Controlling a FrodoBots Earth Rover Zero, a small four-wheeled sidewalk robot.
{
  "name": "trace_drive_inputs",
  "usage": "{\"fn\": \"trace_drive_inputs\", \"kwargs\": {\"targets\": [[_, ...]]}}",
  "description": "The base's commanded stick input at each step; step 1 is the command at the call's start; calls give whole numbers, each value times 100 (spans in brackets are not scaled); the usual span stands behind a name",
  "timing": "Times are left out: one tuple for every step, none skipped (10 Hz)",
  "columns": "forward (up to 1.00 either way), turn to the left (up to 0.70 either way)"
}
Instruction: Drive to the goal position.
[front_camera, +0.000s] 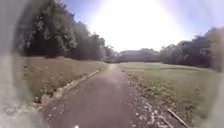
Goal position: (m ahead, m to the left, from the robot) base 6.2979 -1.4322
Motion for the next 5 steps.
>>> {"fn": "trace_drive_inputs", "kwargs": {"targets": [[100,1],[100,1],[100,1],[100,1],[100,1]]}}
